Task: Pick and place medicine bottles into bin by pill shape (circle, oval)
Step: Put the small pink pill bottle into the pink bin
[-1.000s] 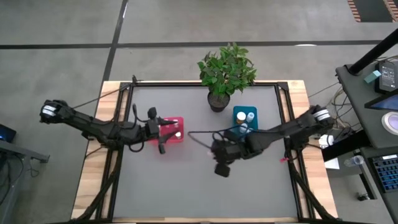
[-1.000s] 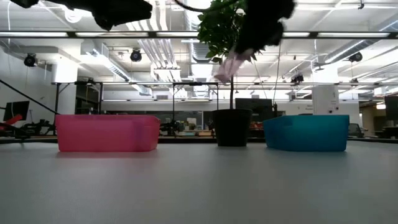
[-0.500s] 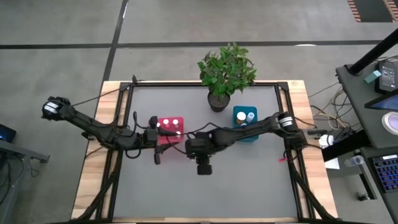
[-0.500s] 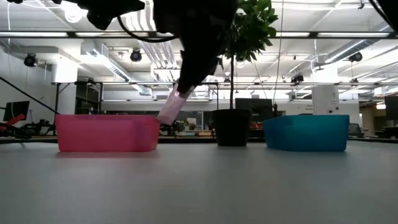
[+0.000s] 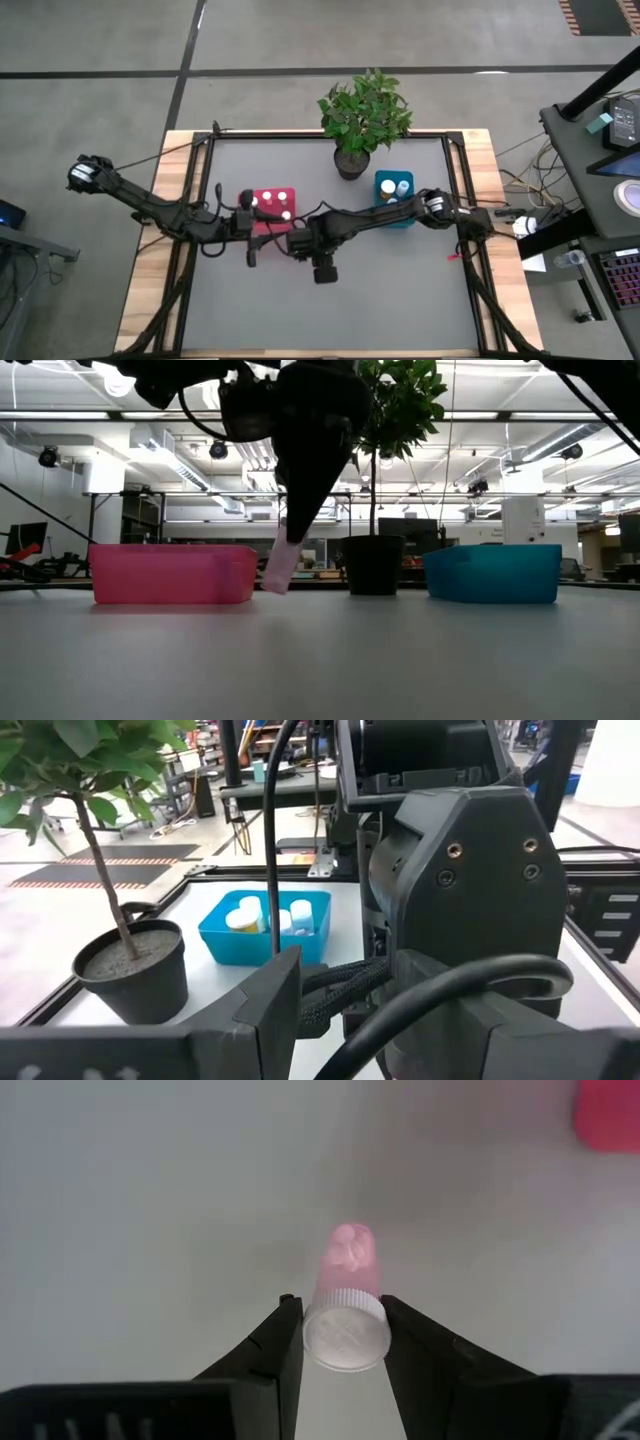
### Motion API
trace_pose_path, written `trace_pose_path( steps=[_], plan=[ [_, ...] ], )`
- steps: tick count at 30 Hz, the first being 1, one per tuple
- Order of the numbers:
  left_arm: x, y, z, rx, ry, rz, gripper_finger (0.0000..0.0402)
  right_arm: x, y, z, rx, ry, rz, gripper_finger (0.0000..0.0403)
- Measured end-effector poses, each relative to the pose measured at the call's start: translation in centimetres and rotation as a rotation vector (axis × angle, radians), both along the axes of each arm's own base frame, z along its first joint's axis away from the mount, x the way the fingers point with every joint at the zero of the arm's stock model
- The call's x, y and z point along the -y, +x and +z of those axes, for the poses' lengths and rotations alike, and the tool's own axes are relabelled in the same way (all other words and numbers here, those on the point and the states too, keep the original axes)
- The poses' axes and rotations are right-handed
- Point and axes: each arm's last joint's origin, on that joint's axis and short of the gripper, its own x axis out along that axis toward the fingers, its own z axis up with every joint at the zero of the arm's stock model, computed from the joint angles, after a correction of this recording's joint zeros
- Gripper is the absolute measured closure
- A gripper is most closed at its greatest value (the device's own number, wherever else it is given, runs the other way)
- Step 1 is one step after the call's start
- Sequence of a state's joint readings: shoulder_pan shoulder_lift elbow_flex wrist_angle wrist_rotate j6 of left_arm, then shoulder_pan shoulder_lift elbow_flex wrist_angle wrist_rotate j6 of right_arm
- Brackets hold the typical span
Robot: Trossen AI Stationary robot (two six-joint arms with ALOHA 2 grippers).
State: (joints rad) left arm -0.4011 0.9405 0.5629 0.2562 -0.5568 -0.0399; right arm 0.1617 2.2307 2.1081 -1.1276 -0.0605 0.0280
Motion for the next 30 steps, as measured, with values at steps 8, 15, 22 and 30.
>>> trace_pose_path(
  steps=[8, 15, 22, 30],
  plan=[
    [0.0, 0.0, 0.1, 0.009, -0.004, 0.002, 0.0250, 0.2, 0.1, 0.3, 0.006, 0.001, -0.003, 0.0294],
    [0.0, 0.0, 0.0, 0.005, 0.001, 0.003, 0.0250, 0.2, -0.1, -0.1, -0.009, 0.001, -0.016, 0.0293],
    [-0.1, 0.1, 0.0, 0.004, 0.026, 0.027, 0.0250, 0.4, -0.2, -0.3, -0.026, 0.002, -0.035, 0.0292],
    [-0.5, -0.7, 1.5, 0.055, 0.117, 0.046, 0.0250, 0.4, -0.5, -0.9, -0.061, -0.005, -0.034, 0.0292]
  ],
)
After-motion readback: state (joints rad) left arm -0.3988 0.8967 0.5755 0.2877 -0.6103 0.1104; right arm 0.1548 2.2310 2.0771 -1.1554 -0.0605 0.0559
